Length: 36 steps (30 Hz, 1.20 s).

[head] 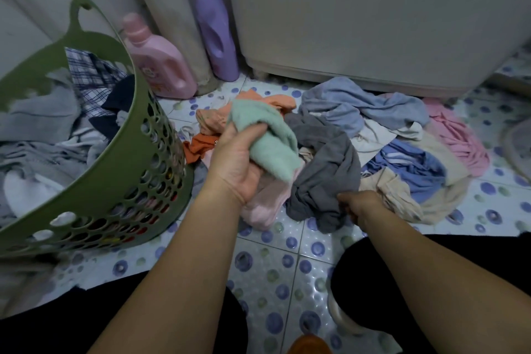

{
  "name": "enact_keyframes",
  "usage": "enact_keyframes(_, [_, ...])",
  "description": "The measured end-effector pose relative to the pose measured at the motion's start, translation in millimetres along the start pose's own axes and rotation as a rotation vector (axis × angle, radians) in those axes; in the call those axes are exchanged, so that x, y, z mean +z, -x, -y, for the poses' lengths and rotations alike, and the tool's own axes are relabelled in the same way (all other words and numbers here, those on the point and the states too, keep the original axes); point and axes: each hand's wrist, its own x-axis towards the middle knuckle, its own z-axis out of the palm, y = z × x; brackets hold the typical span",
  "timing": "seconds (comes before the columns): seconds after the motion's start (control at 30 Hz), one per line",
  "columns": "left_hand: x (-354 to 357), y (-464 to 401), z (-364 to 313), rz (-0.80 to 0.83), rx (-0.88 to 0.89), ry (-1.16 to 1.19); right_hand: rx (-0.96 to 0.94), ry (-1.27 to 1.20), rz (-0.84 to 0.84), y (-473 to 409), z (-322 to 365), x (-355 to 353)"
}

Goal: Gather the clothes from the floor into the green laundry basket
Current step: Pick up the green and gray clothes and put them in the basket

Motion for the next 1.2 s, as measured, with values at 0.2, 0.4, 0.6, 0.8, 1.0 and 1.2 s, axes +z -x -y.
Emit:
enact_keyframes(0.2, [-16,6,35,-0.126,-0.152,-0.031,-0.14,-0.003,0.014,2,12,-7])
enact_keyframes(0.4, [-14,13,38,-0.138,-0.162,-0.035,-0.063,0.26,-0.141,4,24,5])
enact_keyframes(0.6, [-10,20,37,-0.116,-0.168,-0.096,-0.151,0.739,-0.035,-3,35,9])
enact_keyframes(0.8, [-10,14,39,-0.204,-0.171,-0.021,-0.365,0.078,0.041,23,91,-9])
enact_keyframes(1.0, [-11,10,44,-0.233,-0.159,-0.051,-0.602,-0.426,0.329,98,152,-31])
enact_keyframes(1.2, [-12,11,31,-0.231,-0.182,0.005,-0.534,-0.923,0.837,128,155,-29])
